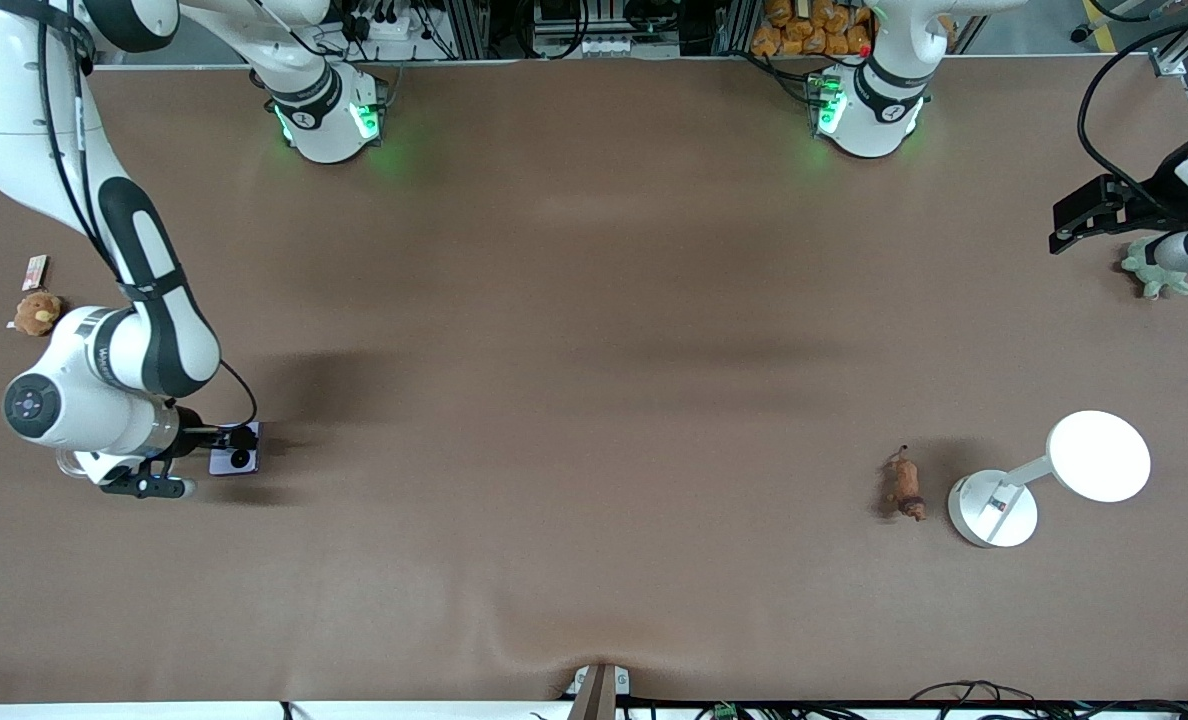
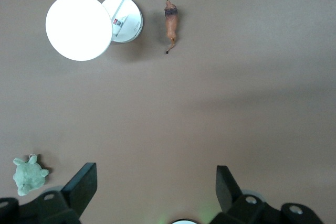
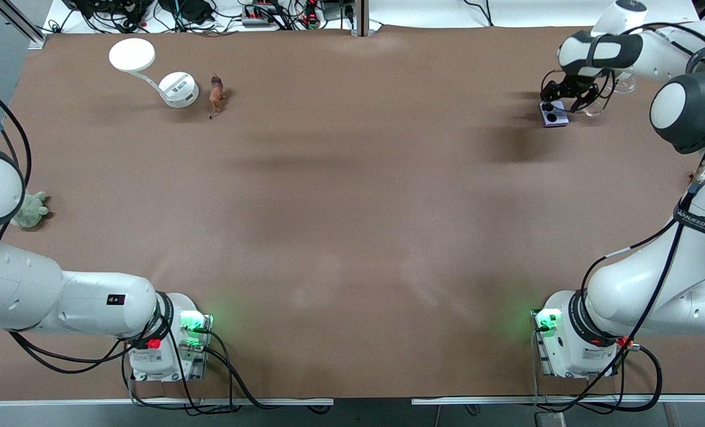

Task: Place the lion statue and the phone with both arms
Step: 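Lower the phone beside the glass cup and open the right gripper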

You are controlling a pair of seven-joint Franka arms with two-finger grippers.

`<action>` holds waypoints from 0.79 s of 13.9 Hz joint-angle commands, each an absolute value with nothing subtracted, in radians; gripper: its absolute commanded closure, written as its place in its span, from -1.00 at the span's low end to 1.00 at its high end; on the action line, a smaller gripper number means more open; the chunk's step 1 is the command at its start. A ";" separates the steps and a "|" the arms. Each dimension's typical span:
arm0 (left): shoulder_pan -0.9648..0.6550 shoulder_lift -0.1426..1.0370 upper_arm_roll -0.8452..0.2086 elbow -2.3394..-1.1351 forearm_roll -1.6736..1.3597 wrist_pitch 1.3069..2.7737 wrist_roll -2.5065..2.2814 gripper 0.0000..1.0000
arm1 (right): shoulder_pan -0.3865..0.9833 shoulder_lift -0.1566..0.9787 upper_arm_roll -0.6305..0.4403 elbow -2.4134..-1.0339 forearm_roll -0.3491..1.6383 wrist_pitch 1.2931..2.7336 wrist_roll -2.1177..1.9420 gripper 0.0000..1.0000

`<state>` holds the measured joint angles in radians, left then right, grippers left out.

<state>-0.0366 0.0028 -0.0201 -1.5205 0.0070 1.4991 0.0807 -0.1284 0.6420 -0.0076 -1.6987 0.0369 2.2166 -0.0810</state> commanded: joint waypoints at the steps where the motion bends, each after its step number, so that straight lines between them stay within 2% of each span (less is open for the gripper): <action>1: -0.034 0.008 -0.020 -1.505 0.000 1.483 0.110 -1.00 | -0.144 0.646 0.018 -1.557 0.029 2.038 -0.110 -1.00; 4: -0.032 0.008 -0.020 -1.505 0.000 1.485 0.112 -1.00 | -0.147 0.620 0.096 -1.409 0.028 1.865 -0.170 -1.00; 6: -0.032 0.008 -0.018 -1.505 0.000 1.483 0.110 -1.00 | -0.138 0.620 0.112 -1.233 0.023 1.694 -0.175 -1.00; 7: -0.032 0.009 -0.018 -1.505 0.000 1.485 0.110 -1.00 | -0.134 0.620 0.115 -1.176 0.026 1.657 -0.176 -1.00; 9: -0.032 0.009 -0.018 -1.505 0.000 1.483 0.112 -1.00 | -0.135 0.592 0.130 -1.151 0.043 1.643 -0.176 -1.00; 11: -0.031 0.014 -0.018 -1.505 0.000 1.485 0.112 -1.00 | -0.158 0.481 0.161 -1.150 0.122 1.614 -0.173 -1.00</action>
